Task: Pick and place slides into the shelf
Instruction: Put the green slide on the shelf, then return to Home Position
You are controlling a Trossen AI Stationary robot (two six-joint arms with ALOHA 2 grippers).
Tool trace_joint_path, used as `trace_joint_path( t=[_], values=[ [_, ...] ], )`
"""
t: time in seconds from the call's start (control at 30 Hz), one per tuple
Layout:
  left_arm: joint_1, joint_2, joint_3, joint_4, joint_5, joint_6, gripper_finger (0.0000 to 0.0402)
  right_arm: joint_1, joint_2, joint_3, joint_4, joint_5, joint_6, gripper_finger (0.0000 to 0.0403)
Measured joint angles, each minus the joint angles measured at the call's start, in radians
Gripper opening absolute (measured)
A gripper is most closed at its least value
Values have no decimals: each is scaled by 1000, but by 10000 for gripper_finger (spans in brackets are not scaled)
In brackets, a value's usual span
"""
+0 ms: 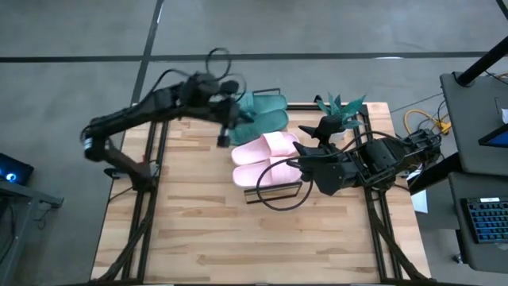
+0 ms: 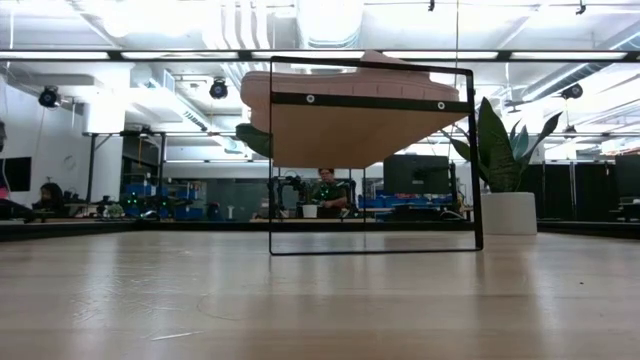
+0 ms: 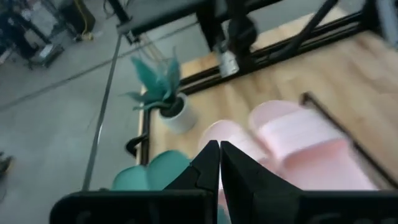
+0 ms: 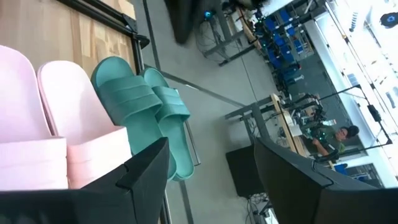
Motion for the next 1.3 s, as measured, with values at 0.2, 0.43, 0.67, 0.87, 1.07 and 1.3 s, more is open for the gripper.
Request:
trace_joint_path(
  t=[0.2, 0.43, 0.67, 0.87, 1.07, 1.3],
  values=[
    [-143, -250, -367, 291, -103, -97, 0, 0, 0, 0, 0, 0, 19, 220],
    [-293, -568, -829, 601, -322, -174, 0, 0, 0, 0, -1, 0, 19, 219],
    [-313, -853, -1123, 674, -348, -287, 0, 0, 0, 0, -1, 0, 27, 219],
    [-313, -1027, -1293, 674, -396, -368, 0, 0, 0, -2, -8, -1, 49, 219],
    [-313, -1189, -1440, 669, -424, -370, 0, 0, 0, -7, -10, -4, 55, 219],
    [-315, -1361, -1610, 798, -426, -283, 0, 0, 0, -13, -30, -5, 126, 219]
  ],
)
